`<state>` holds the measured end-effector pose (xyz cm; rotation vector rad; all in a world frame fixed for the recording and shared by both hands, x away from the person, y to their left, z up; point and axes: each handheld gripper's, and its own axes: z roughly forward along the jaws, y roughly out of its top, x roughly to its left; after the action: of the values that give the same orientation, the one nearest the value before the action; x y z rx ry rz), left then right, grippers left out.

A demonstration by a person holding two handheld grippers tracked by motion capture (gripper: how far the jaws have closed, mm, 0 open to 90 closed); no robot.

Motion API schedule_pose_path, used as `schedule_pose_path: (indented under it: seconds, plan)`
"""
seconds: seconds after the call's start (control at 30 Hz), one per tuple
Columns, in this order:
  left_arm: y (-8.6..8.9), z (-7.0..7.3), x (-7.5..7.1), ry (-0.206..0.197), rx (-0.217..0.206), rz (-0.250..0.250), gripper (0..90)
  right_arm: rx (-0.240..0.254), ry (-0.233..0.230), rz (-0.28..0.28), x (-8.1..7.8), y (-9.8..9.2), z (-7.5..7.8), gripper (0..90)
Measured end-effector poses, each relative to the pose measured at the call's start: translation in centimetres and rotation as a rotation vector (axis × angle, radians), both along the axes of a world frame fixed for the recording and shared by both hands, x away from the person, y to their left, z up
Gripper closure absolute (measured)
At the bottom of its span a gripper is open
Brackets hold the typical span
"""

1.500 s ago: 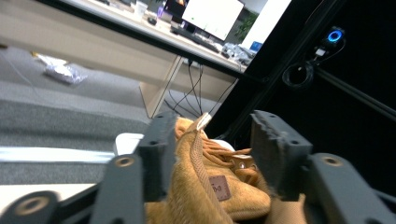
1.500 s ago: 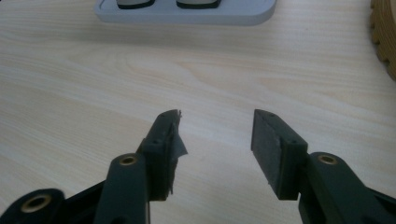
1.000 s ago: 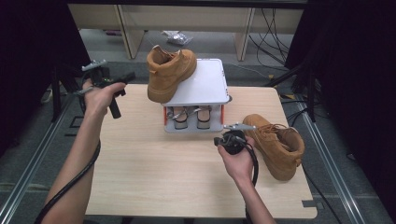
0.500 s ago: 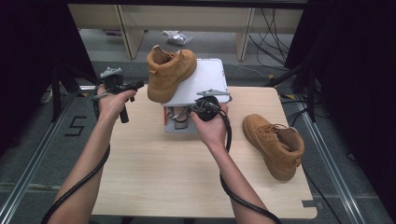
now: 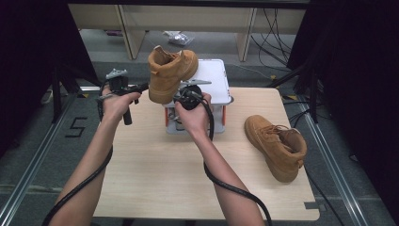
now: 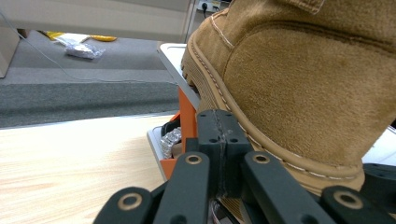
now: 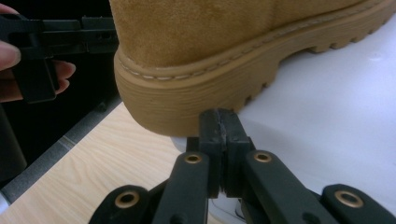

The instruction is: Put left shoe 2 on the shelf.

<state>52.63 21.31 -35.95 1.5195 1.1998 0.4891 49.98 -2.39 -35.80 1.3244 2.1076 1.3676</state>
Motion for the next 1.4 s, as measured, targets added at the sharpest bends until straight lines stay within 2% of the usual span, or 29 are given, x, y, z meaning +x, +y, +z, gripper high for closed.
schedule_pose_path:
  seconds: [0.1,0.17,0.3,0.43,0.73,0.8,0.87,1.4]
  plan:
    - [0.1,0.0,0.0,0.005,-0.009,-0.003,89.7,0.006,-0.004,-0.004,0.2,0.3,-0.1,90.0]
    - [0.1,-0.1,0.0,0.018,-0.036,-0.013,89.7,0.007,-0.002,-0.007,0.2,0.5,-0.2,90.0]
    - [0.1,0.0,-0.1,0.025,-0.042,-0.019,89.8,-0.001,-0.011,-0.004,0.3,0.5,-0.2,90.0]
    - [-0.1,0.1,-0.2,0.022,-0.028,-0.015,89.8,-0.002,-0.01,-0.007,0.3,0.5,-0.2,90.0]
    - [-1.2,0.1,-0.4,0.026,-0.03,-0.045,89.8,-0.006,-0.007,-0.035,0.4,-0.6,-0.2,90.0]
    - [-1.5,0.1,-0.5,0.026,-0.025,-0.049,89.8,-0.02,-0.011,-0.048,0.5,-0.8,-0.1,90.0]
    - [-1.8,0.1,-0.5,0.026,-0.025,-0.055,89.8,-0.014,0.003,-0.059,0.5,-1.1,-0.1,90.0]
    - [-3.4,0.2,-0.5,0.026,-0.018,-0.087,89.8,-0.043,-0.017,-0.106,1.1,-2.4,0.1,90.0]
